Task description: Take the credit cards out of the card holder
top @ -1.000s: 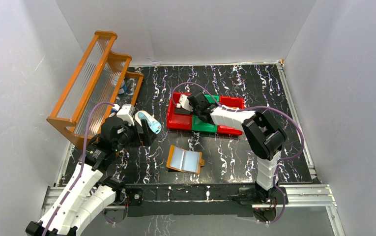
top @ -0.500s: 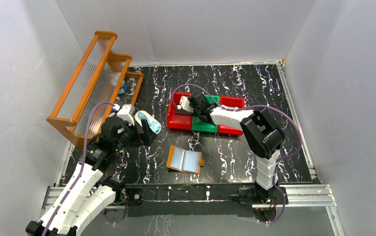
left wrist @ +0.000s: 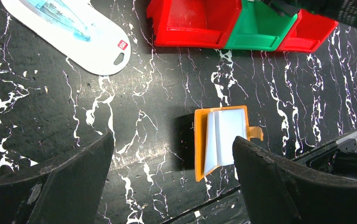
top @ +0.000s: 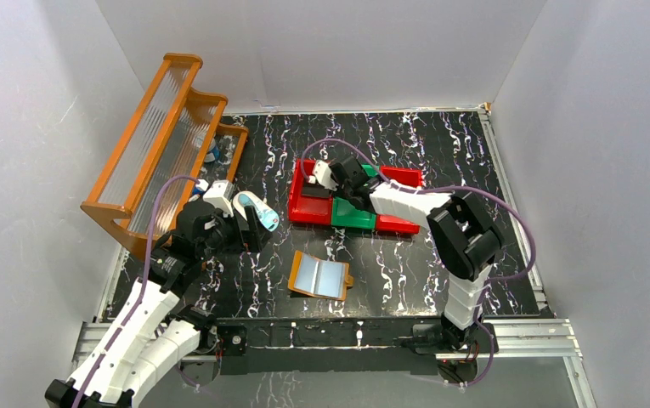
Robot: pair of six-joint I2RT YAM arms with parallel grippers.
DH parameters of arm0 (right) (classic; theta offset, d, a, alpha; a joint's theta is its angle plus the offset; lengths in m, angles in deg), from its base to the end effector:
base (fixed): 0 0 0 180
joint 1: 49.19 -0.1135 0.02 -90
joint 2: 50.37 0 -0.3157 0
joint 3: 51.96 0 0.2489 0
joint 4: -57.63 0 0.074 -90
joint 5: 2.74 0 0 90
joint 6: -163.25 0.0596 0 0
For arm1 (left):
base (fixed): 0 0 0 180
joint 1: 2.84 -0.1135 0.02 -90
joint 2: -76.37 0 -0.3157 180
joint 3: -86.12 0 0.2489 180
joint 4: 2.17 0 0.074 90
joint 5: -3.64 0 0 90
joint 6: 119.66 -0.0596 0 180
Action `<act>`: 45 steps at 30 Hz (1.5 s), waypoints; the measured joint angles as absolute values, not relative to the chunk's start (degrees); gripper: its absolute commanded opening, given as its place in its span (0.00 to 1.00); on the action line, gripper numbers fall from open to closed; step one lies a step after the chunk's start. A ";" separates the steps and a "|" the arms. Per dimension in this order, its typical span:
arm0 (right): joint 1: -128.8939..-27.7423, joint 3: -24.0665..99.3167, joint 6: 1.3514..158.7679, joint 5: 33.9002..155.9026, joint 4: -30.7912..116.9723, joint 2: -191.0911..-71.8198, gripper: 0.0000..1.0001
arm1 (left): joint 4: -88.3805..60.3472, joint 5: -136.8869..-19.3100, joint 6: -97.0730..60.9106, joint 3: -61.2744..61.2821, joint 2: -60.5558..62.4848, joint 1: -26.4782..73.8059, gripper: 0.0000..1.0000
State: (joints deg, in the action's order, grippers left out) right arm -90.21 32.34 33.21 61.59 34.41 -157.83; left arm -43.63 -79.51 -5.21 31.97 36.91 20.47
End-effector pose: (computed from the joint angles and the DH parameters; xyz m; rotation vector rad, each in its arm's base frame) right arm 0.3426 0.2638 0.2243 -1.3522 1.9083 -0.5227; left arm 0.1220 -0.0603 0.3173 0.0563 2.0951 -0.6365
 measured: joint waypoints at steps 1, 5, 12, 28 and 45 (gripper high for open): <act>-90.21 32.32 33.69 61.87 34.17 -157.05 0.43 | -43.63 -79.49 -5.21 31.97 36.80 20.47 0.98; -90.25 32.23 36.75 62.94 33.21 -152.41 0.44 | -43.63 -79.44 -5.21 31.99 36.62 20.47 0.98; -90.38 28.32 57.30 70.75 32.31 -137.42 0.55 | -43.19 -77.93 -5.26 32.12 36.21 20.47 0.98; -98.66 2.98 118.85 94.24 37.38 -123.61 0.48 | -38.56 -64.95 -3.82 34.66 22.13 20.47 0.94; -112.96 2.31 136.14 77.92 32.62 -127.80 0.47 | -35.52 -68.01 1.80 37.28 11.95 31.73 0.59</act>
